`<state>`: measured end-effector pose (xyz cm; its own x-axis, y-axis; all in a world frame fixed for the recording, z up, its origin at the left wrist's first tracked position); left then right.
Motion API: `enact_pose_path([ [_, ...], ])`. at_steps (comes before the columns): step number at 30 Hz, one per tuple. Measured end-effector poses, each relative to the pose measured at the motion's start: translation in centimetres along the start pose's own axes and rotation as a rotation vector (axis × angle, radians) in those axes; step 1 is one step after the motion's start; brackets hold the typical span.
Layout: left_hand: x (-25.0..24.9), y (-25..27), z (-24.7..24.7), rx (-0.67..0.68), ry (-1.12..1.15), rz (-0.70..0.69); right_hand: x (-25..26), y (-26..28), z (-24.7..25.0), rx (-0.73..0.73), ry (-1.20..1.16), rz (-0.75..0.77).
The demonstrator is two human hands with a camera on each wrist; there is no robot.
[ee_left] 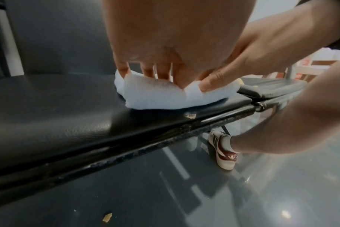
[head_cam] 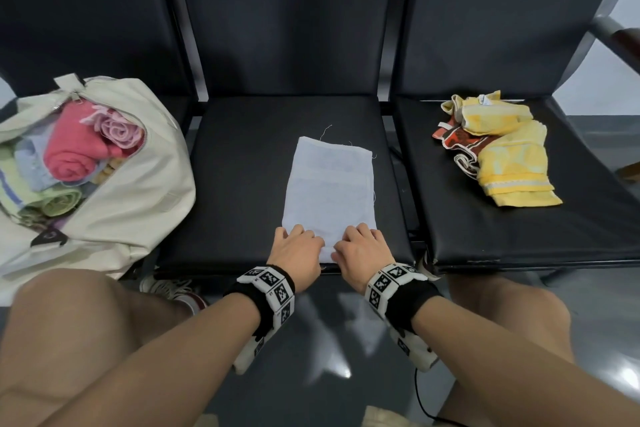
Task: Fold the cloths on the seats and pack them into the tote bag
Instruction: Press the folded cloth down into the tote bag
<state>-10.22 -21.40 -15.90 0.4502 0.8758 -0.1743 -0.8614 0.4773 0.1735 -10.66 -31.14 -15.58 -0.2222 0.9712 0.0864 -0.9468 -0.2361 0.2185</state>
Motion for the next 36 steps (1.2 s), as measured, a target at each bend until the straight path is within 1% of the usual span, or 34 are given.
enact_pose_path([
  [3,0.5,-0.1,0.4,-0.076,0.104,0.031,-0.4,-0.8,0.0,0.059,-0.046,-0.035],
  [5,0.9,-0.3,0.7,-0.113,0.134,0.06,-0.9,-1.3,0.2,0.049,-0.106,-0.08],
  [7,1.2,-0.8,0.9,-0.133,0.115,0.064,-1.2,-1.6,0.5,0.026,-0.163,-0.12],
  [9,1.1,-1.1,1.0,-0.17,0.06,0.039,-1.2,-1.9,0.6,0.002,-0.153,-0.119],
  [11,0.7,-1.1,1.2,-0.185,-0.007,0.008,-1.0,-1.8,0.5,-0.05,-0.13,-0.123],
  [14,0.0,-0.6,0.8,-0.251,-0.093,-0.034,-0.5,-0.9,0.6,-0.188,-0.106,-0.148],
  [16,-0.5,0.1,0.7,-0.288,-0.108,-0.066,-0.1,-0.3,0.0,-0.246,-0.099,-0.123],
  [18,-0.9,0.7,0.7,-0.315,-0.097,-0.108,0.5,0.4,-0.1,-0.248,-0.087,-0.067],
  [20,-1.0,1.1,0.6,-0.296,-0.096,-0.144,0.5,0.9,-0.4,-0.218,-0.048,-0.022],
  [22,-1.0,1.1,0.4,-0.267,-0.138,-0.156,0.3,1.2,-0.6,-0.189,0.014,-0.013],
  [26,-1.1,0.9,0.2,-0.184,-0.173,-0.111,0.1,0.8,-0.9,-0.151,0.034,-0.058],
  [29,-0.9,1.1,0.3,-0.16,-0.173,-0.102,0.1,0.8,-0.4,-0.144,0.033,-0.06],
  [32,-0.6,1.3,0.0,-0.148,-0.144,-0.092,-0.2,1.0,0.0,-0.133,0.033,-0.063],
  [36,-0.3,0.8,-0.3,-0.094,-0.088,-0.07,-0.4,0.6,0.3,-0.065,0.019,-0.039],
])
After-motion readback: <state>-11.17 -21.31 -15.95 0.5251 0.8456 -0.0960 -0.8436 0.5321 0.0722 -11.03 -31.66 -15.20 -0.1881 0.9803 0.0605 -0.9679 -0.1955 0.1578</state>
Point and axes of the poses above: each hand's wrist, its own y-axis away from the middle knuckle, its own z-axis out of the back of the hand, x = y × z, the point moved 8 cm from there along -y, towards the middle knuckle, and after that the axes turned 9 degrees about -z, right-handed, at the moved point
